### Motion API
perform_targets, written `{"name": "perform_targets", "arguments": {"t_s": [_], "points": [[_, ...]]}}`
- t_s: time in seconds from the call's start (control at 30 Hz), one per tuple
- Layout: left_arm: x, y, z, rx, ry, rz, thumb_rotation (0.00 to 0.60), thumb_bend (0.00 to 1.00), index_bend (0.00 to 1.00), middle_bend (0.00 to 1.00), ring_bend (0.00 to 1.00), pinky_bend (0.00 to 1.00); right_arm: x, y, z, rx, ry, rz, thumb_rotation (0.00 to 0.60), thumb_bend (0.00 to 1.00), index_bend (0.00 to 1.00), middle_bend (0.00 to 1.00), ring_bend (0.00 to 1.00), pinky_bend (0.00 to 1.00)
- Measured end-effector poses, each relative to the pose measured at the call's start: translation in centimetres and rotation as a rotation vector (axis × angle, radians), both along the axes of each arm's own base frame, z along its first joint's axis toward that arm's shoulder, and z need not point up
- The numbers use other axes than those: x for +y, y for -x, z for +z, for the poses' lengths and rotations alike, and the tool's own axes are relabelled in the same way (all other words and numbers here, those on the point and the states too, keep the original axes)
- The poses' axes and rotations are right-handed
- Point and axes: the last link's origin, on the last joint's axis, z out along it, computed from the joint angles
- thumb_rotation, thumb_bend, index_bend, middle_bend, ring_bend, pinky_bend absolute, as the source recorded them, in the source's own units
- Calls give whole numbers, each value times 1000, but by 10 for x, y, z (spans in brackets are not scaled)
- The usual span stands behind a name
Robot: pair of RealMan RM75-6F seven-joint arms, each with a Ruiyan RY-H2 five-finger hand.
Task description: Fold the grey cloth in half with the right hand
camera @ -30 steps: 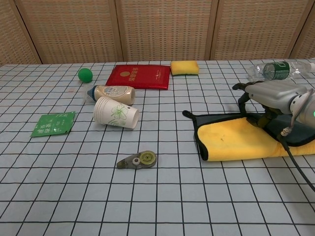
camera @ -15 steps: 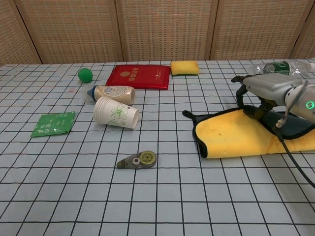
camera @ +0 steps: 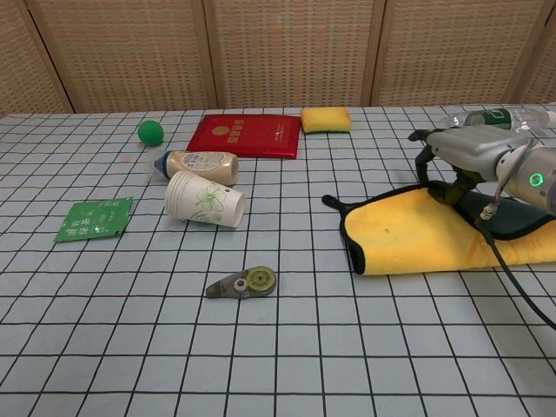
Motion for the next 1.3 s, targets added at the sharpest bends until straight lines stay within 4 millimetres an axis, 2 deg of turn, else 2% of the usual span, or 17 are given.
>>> {"name": "perform_targets", "arguments": {"t_s": [0.57,0.7,0.73,0.77,0.9,1.0,1.13,1.3], "points": [[0,-2,0,0,-2,-7,600,0,0,0,0,0,-5,6,3,17,16,-20,600,671,626,0,0,0],[0,-2,0,0,-3,-7,600,0,0,0,0,0,-3,3,-1,16,4,-13,600,622,605,0,0,0],[0,-2,0,0,-4,-7,600,0,0,0,0,0,-3,3,-2,18,4,-10,600,599,576,0,0,0],[0,-2,0,0,-4,-7,600,0,0,0,0,0,-3,2,-2,19,5,-7,600,548,493,0,0,0],[0,-1,1,-1,-5,-5,600,0,0,0,0,0,-3,1,-2,12,14,-2,600,220,97,0,0,0],[0,-1,1,-2,-5,-3,600,0,0,0,0,0,-3,0,1,-1,26,1,600,173,17,0,0,0],[0,-1,0,-2,1,-3,600,0,0,0,0,0,0,-4,9,-21,41,19,600,169,25,0,0,0],[-1,-2,0,-3,2,-10,600,0,0,0,0,0,8,-9,28,-39,60,68,600,169,195,0,0,0]]}}
